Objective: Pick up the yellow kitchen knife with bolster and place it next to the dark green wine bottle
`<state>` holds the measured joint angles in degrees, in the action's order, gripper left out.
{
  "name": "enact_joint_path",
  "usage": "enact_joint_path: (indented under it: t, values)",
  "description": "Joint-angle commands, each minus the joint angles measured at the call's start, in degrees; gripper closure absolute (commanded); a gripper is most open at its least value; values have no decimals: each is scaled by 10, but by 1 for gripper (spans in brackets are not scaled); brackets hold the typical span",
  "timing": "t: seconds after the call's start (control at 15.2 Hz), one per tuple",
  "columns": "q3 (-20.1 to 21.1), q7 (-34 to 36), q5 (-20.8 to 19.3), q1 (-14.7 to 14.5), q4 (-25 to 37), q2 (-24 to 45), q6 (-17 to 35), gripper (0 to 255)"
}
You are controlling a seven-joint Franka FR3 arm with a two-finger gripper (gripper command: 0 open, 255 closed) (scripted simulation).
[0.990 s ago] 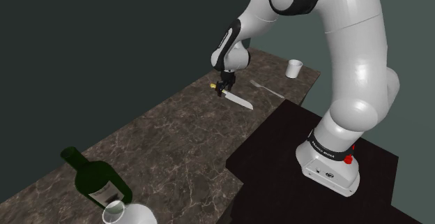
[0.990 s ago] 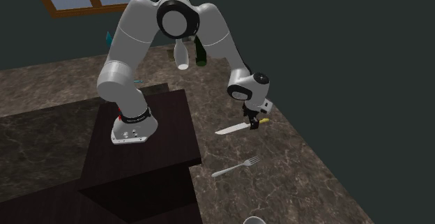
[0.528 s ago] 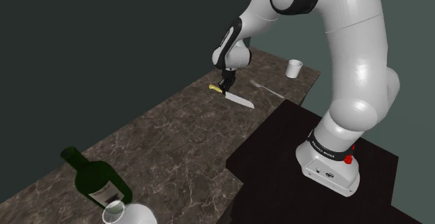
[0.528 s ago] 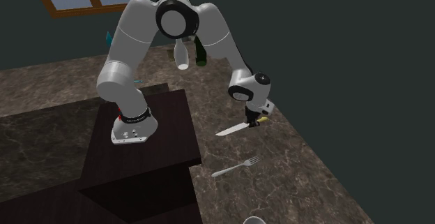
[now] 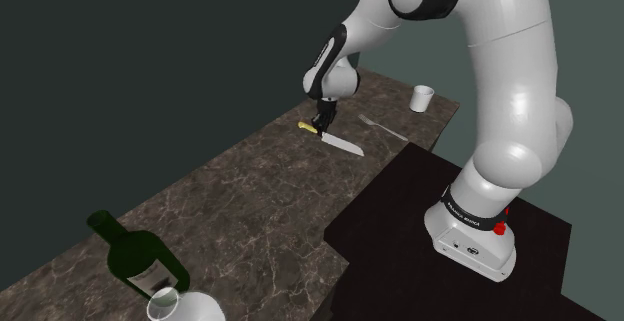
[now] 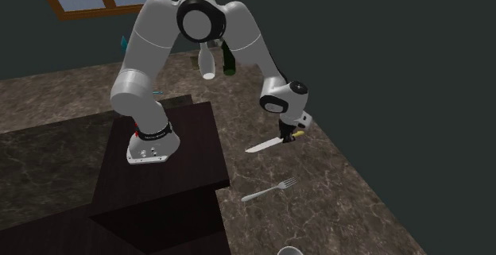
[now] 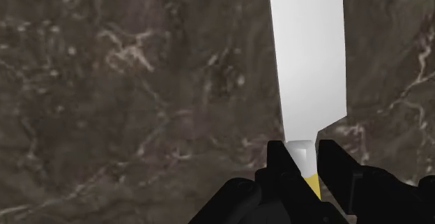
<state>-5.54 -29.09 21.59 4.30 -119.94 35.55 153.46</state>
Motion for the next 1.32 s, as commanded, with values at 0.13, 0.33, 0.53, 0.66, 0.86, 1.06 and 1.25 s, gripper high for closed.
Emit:
enact_joint_path:
  t: [0.13, 0.33, 0.53, 0.66, 0.86, 1.06, 1.25]
  values:
    - [-7, 8, -8, -7, -12, -27, -18, 255]
    - [-14, 15, -15, -12, -18, -48, -33, 255]
    - [-20, 22, -23, -17, -23, -70, -49, 255]
    - [-24, 27, -28, -20, -26, -83, -60, 255]
    - [-30, 35, -37, -24, -29, -104, -76, 255]
    - [-36, 43, -45, -28, -31, -124, -93, 255]
    - [-41, 50, -54, -31, -32, -143, -111, 255]
